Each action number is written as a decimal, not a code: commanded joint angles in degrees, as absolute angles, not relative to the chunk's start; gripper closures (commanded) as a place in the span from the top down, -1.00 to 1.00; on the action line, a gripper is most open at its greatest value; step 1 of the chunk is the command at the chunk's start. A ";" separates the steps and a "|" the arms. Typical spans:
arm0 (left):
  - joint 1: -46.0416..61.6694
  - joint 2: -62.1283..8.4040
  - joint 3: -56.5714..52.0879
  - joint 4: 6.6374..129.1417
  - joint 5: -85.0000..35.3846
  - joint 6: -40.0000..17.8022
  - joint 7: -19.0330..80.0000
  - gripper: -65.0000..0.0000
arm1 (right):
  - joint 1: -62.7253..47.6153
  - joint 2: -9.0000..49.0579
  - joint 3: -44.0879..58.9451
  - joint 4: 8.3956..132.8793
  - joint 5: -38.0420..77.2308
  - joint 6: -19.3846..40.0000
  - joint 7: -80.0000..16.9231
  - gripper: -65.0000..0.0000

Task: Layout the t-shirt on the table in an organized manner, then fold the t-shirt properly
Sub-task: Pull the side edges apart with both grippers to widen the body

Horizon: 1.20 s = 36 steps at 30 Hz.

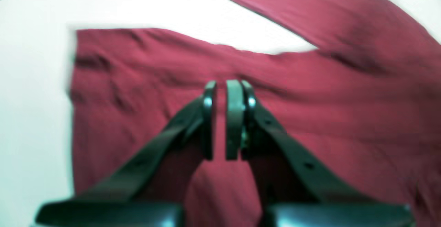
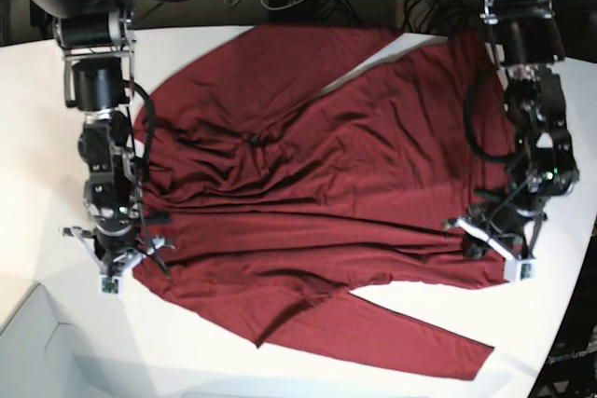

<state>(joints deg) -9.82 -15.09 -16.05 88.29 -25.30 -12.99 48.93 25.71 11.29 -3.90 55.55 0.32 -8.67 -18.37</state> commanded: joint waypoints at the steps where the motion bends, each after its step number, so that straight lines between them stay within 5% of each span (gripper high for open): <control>1: -7.43 -14.73 -16.84 93.23 -26.59 -12.79 50.51 -0.85 | 28.35 11.74 -3.74 55.08 0.04 -8.84 -16.66 -1.00; 5: 3.47 -11.03 -18.51 104.57 -27.91 -12.79 59.12 -0.85 | 34.24 10.86 -3.91 47.96 0.04 -7.87 -16.57 -1.00; 10: 10.42 -9.98 -18.24 103.52 -24.84 -12.79 59.74 -0.85 | 37.67 8.92 -3.91 42.15 0.13 -2.77 -16.57 -1.00; 23: 7.69 -9.89 -18.15 83.91 -13.85 -13.23 59.74 -0.85 | 38.29 4.18 -4.00 32.22 0.04 -0.31 -8.84 -1.00; 29: 6.29 -11.74 -18.24 82.07 -9.36 -13.23 59.56 -0.85 | 40.75 6.46 -4.09 18.77 0.04 -0.40 1.89 -1.00; 36: 5.76 -16.92 -18.24 81.19 -8.92 -13.32 55.96 -0.85 | 41.63 10.51 -4.09 17.63 0.04 -0.66 4.18 -1.00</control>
